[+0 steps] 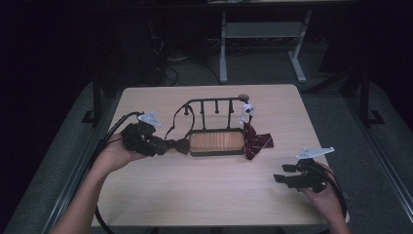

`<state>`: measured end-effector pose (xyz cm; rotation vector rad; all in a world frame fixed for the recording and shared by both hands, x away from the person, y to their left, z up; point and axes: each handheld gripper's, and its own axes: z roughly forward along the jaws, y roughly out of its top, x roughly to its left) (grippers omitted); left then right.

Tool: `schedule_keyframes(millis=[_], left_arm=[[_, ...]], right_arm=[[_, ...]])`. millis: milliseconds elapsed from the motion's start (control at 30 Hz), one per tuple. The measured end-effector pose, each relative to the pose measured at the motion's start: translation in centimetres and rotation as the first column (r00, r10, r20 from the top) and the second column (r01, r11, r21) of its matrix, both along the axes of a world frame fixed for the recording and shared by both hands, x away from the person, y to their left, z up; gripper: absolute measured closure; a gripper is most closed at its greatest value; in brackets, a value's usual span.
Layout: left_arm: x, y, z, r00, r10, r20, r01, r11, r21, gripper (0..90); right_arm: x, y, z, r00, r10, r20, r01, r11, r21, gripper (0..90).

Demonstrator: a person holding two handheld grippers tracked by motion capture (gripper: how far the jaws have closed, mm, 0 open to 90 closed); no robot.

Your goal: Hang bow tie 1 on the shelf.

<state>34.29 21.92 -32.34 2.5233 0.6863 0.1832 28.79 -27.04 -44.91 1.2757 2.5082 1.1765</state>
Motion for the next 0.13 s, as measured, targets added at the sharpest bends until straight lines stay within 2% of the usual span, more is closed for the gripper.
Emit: schedule_keyframes(millis=[133], left_arm=[[-0.56, 0.15, -1.15, 0.9999, 0.004, -0.010, -0.005, 0.9999, -0.009, 57.5]], right_arm=[[0.02, -0.04, 0.03, 1.0000, 0.000, 0.007, 0.000, 1.000, 0.001, 38.5]])
